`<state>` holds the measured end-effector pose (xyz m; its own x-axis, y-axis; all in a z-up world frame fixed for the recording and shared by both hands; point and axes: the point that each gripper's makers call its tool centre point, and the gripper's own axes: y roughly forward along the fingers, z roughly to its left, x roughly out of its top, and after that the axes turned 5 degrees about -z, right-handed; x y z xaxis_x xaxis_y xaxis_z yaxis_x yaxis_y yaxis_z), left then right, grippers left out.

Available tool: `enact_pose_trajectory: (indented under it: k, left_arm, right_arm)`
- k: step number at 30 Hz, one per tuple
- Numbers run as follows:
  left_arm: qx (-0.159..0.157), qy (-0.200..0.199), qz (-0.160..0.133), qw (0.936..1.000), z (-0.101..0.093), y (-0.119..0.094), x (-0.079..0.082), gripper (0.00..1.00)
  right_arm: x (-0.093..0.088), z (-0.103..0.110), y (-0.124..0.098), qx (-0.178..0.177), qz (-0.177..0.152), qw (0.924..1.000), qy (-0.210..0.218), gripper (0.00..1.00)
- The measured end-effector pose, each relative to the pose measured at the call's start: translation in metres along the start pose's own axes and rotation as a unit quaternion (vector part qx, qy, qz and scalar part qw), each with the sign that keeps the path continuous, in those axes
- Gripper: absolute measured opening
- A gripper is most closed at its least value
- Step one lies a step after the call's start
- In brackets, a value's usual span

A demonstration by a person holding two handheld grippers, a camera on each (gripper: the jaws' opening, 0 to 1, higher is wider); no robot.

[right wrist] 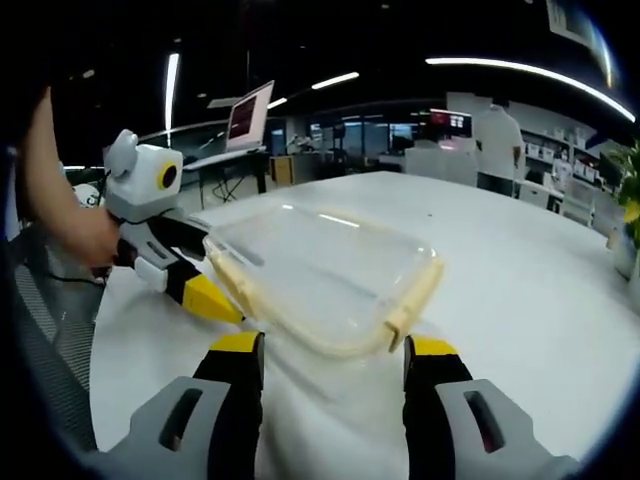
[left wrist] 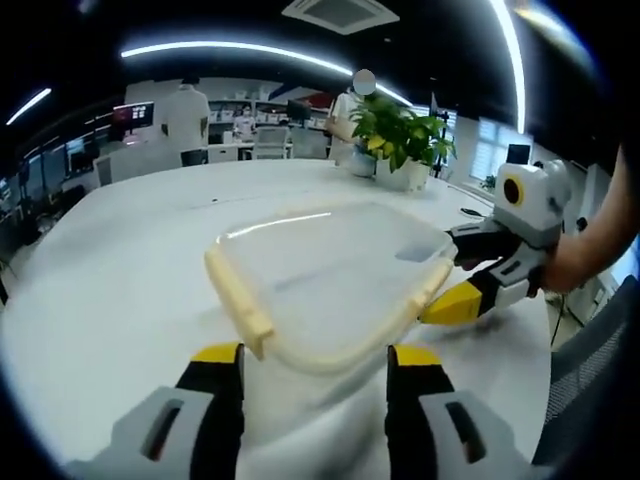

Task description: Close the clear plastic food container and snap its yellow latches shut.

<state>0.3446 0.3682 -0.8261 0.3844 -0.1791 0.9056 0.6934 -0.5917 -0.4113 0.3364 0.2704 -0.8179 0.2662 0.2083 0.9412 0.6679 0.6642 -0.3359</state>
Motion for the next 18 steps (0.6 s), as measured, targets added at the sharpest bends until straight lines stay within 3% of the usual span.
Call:
enact_pose_trajectory:
  k: [5,18]
  left_arm:
    - [-0.009,0.03,0.017,0.9994,0.02,0.001,0.0,0.48]
    - [-0.025,0.051,0.027,0.998,0.058,0.012,0.009,0.44]
  right_arm:
    - [0.007,0.001,0.018,-0.013,0.005,0.9999,0.001,0.54]
    - [0.022,-0.008,0.051,-0.04,0.014,0.9991,0.011,0.53]
